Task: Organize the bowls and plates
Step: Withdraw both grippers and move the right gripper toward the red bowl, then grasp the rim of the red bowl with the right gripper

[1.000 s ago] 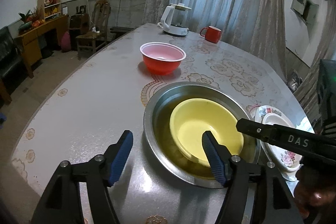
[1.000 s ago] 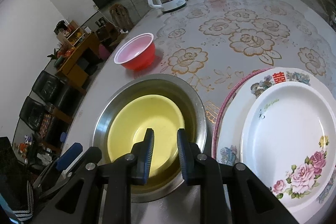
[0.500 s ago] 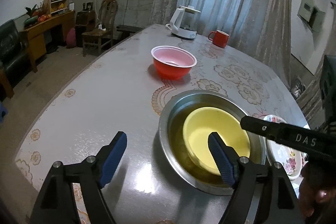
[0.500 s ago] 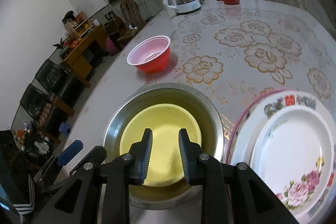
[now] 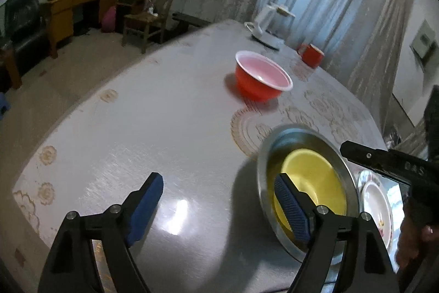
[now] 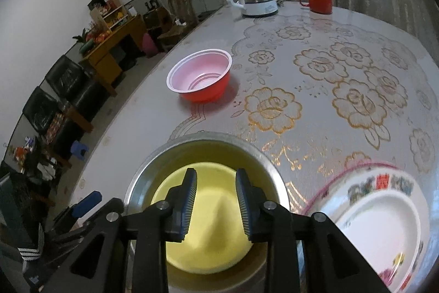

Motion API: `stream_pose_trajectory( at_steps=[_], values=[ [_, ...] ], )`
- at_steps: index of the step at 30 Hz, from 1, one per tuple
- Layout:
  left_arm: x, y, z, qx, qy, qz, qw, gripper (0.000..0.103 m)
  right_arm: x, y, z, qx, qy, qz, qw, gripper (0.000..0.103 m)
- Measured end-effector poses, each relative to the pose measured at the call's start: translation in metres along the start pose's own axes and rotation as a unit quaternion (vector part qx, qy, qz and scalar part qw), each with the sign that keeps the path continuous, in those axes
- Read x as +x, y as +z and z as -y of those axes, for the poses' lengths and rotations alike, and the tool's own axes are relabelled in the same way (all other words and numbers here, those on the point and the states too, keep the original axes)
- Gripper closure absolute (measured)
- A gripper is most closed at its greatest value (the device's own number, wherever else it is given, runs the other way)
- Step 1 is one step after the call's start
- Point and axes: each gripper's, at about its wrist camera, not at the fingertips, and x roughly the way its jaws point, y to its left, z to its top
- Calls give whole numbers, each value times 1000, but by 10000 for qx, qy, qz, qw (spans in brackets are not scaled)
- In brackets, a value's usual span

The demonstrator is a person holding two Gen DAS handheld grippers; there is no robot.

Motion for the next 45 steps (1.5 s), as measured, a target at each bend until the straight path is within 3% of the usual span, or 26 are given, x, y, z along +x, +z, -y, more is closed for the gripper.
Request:
stream_pose_trajectory(
  at_steps=[9, 12, 15, 18, 22, 24, 32, 35, 39, 45],
  values=[
    [-11, 15, -25, -268, 155, 274, 9991, 16, 22, 57, 16, -194, 29, 98, 9998, 71],
    [-9, 19, -29, -352, 87, 303, 9989, 15, 33, 73, 20, -236, -153, -10, 9996, 70],
    [-4, 20, -28, -340, 99, 244, 9991, 15, 47, 85, 23, -344, -261, -165, 9989, 63],
    [-5, 21, -27, -282, 131, 241, 9992, 15, 63, 95, 28, -298, -144, -360, 9988, 55],
    [-8, 22, -32, -249, 280, 244, 9990, 15, 91, 117, 39, 153, 129, -632, 9978, 54],
    [-9, 24, -36, -261, 335, 254, 9988, 15, 100, 125, 37, 142, 8, -652, 9978, 54],
    [-1, 50, -30, -118, 390, 329, 9986, 14, 126, 143, 33, 119, -217, -809, 9964, 54],
    [3, 62, -21, 95, 371, 383, 9985, 14, 136, 143, 35, 213, -130, -947, 9952, 54],
    [14, 76, -18, 31, 323, 351, 9989, 14, 147, 140, 41, 275, -92, -1043, 9941, 54],
    [48, 101, -4, 137, 222, 39, 9997, 14, 156, 138, 50, 262, 44, -1103, 9935, 82]
  ],
)
